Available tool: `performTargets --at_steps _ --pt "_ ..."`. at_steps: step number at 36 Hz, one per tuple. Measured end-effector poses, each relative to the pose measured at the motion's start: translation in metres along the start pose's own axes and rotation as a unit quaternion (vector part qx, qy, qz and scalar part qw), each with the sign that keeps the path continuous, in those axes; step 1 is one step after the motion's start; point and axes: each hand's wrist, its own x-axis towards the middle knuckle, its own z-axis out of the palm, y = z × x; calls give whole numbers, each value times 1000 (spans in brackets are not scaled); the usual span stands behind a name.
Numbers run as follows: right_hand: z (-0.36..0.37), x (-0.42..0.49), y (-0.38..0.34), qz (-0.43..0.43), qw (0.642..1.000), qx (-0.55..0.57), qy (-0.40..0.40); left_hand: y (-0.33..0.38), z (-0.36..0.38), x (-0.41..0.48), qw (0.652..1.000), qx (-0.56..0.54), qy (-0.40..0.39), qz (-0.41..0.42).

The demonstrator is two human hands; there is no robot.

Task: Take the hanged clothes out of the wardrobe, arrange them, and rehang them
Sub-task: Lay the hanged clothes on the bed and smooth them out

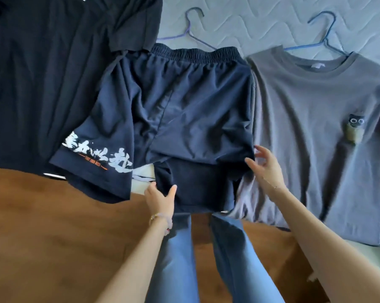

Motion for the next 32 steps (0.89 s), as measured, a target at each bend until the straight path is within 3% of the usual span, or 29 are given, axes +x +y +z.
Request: performTargets --at_steps 3,6,9,11,13,16,19,21,23,25,28,30,32 --pt "2 23 6 1 997 -41 -70 14 9 4 993 -85 2 -80" --pt "1 29 0 -39 991 -94 -84 26 6 1 989 -117 9 -86" --pt "-3 25 -9 -130 976 -165 -58 30 -9 -7 991 -125 36 -28" --pt "-7 17 -19 -148 979 -105 -88 27 -23 -14 993 -104 38 30" --pt "-14 5 -29 -98 981 79 -145 22 -38 -21 989 -141 29 37" --pt "-21 -8 -29 -2 922 295 -251 19 -56 -32 950 -312 26 8" --pt "-16 -21 -15 68 891 266 -362 20 -65 -50 887 -456 -38 -59" --pt "-11 -32 -7 90 898 163 -399 16 -64 -64 889 -444 -72 -84" --pt "-11 -37 0 96 916 138 -366 6 -62 -76 909 -391 -94 -105" --pt "-24 -42 -1 103 924 188 -316 -4 -62 -84 927 -345 -90 -117" --pt "-56 -52 1 63 948 210 -229 -16 -57 -97 925 -339 -100 -138" --pt "-71 -55 5 18 977 133 -164 -23 -42 -103 929 -320 -119 -142" --pt "-78 -50 20 6 994 5 -110 -31 -19 -104 950 -234 -146 -146"
